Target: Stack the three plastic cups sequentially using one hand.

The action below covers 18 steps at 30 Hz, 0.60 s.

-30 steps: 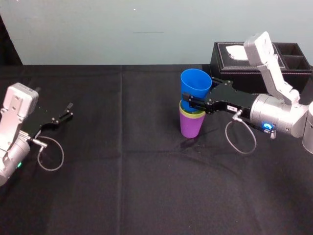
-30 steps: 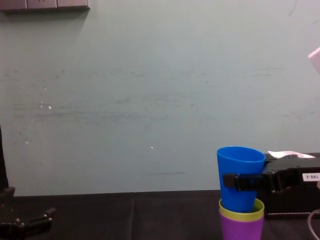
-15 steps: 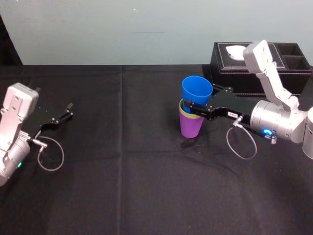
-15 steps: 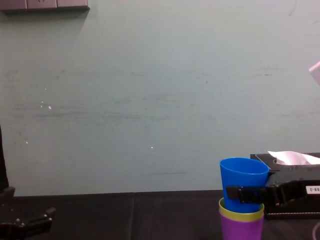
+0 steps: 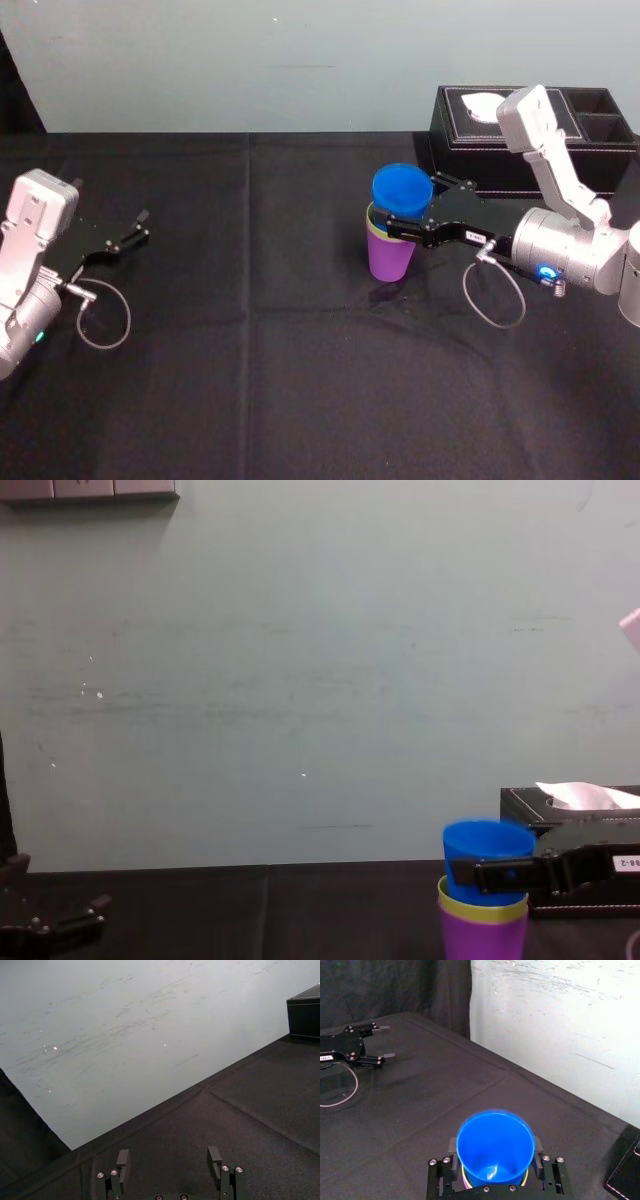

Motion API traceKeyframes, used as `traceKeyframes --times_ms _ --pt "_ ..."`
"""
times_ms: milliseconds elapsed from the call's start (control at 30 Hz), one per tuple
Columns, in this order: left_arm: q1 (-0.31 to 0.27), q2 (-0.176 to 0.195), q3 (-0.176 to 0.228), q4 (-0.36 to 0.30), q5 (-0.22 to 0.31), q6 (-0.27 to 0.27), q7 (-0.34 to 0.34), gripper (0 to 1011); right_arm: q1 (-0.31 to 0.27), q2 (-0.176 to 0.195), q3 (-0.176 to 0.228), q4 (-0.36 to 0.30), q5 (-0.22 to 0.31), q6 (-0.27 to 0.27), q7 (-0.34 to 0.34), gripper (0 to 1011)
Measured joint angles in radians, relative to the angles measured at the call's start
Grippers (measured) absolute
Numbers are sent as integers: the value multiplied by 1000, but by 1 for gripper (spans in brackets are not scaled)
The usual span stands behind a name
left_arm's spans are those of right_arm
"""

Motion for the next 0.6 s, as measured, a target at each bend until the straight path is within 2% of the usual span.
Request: traceKeyframes --times_ms 200,267,433,600 --pt "0 0 0 0 0 0 0 1011 0 0 0 0 0 0 0 982" --pt "0 0 0 0 0 0 0 1011 1 0 -1 -1 0 1 0 1003" --pt "0 0 0 0 0 0 0 1011 -6 0 6 -9 3 1 -5 1002" --pt "0 0 0 0 0 0 0 1011 -42 -3 47 -36 20 -5 -49 1002"
